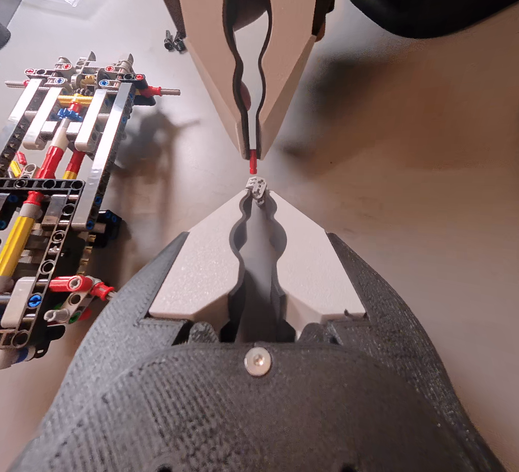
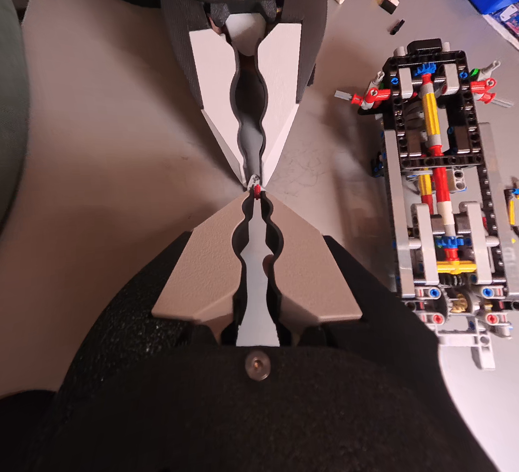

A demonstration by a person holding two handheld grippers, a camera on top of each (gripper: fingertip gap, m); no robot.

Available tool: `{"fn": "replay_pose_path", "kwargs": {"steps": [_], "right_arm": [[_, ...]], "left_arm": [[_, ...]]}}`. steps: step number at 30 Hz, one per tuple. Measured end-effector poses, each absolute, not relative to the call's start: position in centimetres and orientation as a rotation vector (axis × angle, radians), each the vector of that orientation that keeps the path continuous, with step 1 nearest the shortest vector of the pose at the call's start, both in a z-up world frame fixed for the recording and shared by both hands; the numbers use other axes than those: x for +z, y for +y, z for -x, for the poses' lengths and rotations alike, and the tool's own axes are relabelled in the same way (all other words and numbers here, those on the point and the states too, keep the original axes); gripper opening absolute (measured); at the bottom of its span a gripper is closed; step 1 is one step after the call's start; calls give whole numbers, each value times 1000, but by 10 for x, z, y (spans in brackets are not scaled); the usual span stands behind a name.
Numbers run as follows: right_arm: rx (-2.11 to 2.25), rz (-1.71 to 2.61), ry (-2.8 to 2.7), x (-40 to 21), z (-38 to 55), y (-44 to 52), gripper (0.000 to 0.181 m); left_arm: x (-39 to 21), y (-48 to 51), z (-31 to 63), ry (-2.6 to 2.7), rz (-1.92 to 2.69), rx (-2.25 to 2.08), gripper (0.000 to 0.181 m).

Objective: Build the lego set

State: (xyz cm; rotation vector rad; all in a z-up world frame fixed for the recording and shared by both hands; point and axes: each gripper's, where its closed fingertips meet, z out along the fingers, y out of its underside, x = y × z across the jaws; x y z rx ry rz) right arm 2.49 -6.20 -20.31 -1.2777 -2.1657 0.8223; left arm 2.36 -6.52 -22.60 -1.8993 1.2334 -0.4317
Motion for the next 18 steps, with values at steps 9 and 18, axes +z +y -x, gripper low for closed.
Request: {"fn": "replay_pose_path", "kwargs": {"steps": [9,18], "right_arm": [[688,1243,-2330,-208,-19,-68,1],[584,1226,-2435,-211,-17,-66,1]], "left_arm": [[-226,-65,-24,1238,1896,-430,7],[-226,-66,-24,1240,1896,-433,7]]}}
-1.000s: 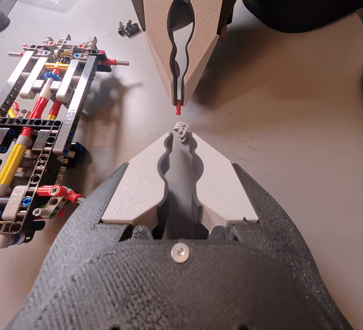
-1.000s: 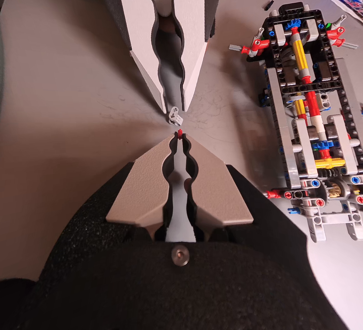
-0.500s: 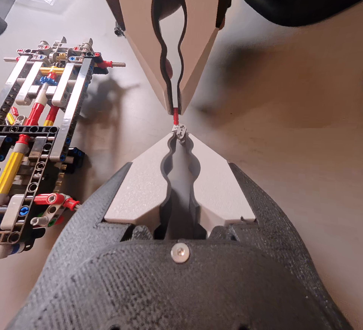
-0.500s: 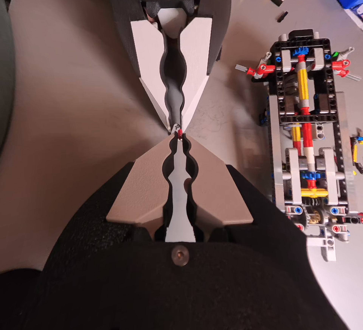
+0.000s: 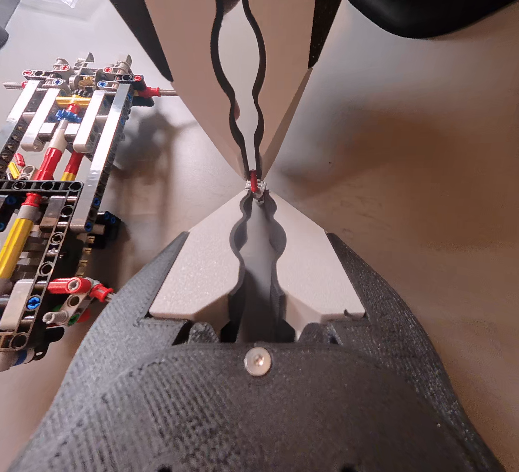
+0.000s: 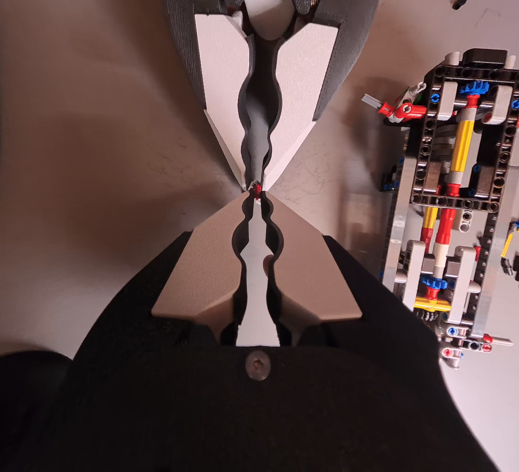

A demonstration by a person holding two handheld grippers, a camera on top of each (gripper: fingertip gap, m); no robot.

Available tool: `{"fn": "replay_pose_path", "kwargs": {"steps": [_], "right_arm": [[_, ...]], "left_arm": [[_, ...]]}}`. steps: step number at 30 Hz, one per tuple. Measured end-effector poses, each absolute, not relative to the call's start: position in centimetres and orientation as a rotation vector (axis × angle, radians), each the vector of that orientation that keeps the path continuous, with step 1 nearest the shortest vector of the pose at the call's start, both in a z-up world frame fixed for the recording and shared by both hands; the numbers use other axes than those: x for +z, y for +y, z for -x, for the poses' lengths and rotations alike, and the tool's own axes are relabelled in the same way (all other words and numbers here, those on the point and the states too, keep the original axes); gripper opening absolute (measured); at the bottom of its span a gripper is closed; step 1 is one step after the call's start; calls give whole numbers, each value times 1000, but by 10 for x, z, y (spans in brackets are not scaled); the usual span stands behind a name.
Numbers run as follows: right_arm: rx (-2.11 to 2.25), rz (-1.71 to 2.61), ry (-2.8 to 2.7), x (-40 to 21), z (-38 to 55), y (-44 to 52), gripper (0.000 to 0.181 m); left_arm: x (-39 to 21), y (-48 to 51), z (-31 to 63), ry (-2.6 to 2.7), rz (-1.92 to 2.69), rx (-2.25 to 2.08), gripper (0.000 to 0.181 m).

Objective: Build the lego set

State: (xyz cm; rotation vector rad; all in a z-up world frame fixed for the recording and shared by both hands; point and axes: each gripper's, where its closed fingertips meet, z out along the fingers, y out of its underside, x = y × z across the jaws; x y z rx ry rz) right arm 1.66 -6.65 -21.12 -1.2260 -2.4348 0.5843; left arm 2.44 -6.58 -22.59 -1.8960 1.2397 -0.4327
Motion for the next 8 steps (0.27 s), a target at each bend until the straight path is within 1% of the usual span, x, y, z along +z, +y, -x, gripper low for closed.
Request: {"fn": "replay_pose_path", "kwargs": {"steps": [8], "right_arm": [[577,1224,-2466,-212,-13,-70,1]], "left_arm": [[-226,-66,-24,1240,1892,-424,6]]}}
